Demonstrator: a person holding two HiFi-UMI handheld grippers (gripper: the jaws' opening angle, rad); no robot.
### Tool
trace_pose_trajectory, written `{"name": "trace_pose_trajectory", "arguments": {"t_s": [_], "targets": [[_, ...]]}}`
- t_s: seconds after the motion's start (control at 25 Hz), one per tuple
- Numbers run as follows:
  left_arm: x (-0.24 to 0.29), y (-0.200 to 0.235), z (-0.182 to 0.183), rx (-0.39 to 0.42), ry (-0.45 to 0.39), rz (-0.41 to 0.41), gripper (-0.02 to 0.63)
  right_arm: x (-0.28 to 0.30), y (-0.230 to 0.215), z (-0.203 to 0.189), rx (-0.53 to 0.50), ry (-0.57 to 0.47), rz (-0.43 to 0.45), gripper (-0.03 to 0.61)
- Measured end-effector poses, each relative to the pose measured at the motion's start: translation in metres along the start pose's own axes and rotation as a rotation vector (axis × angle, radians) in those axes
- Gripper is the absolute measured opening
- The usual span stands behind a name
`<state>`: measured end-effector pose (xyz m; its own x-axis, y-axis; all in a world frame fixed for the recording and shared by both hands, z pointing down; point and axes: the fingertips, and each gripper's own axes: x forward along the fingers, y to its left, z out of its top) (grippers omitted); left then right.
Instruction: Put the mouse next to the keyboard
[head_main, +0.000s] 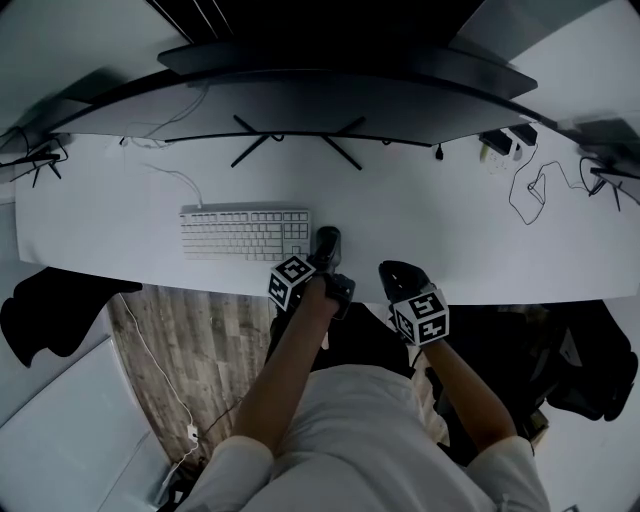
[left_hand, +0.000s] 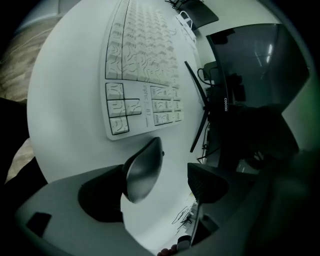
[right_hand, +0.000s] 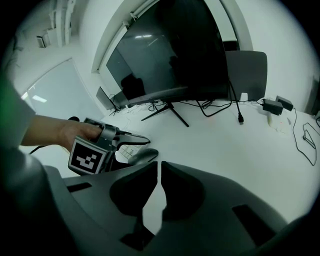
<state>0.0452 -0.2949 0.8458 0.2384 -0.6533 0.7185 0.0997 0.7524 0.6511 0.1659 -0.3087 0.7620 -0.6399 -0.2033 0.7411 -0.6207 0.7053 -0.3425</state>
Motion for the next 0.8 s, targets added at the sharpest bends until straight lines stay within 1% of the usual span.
{"name": "trace_pose_trajectory", "arguments": {"t_s": [0.12,0.24,0.36,0.6,0.68,0.8], "targets": [[-0.003,0.010,-0.002,0.003,0.019,0.054,0.383,-0.002,0.002,-0.004,0.002,0.002,-0.002,0.044],[-0.005,0.023,-0.004,-0.002,0.034,0.079,0.383,-0.003,0.004,-0.008,0.005,0.002,-0.003,0.044],[-0.006,0.028,-0.005,0.010,0.045,0.077,0.383,-0.003,0.005,-0.010,0.004,0.002,-0.005,0.044],[-0.014,0.026,-0.006,0.043,0.059,0.051,0.383,-0.004,0.010,-0.010,-0.007,-0.003,-0.005,0.044],[-0.018,0.022,-0.006,0.068,0.064,0.037,0.383,-0.005,0.013,-0.009,-0.013,-0.006,-0.005,0.044],[-0.026,0.017,-0.008,0.128,0.082,0.027,0.382,-0.004,0.019,-0.007,-0.024,-0.013,-0.001,0.044]]}}
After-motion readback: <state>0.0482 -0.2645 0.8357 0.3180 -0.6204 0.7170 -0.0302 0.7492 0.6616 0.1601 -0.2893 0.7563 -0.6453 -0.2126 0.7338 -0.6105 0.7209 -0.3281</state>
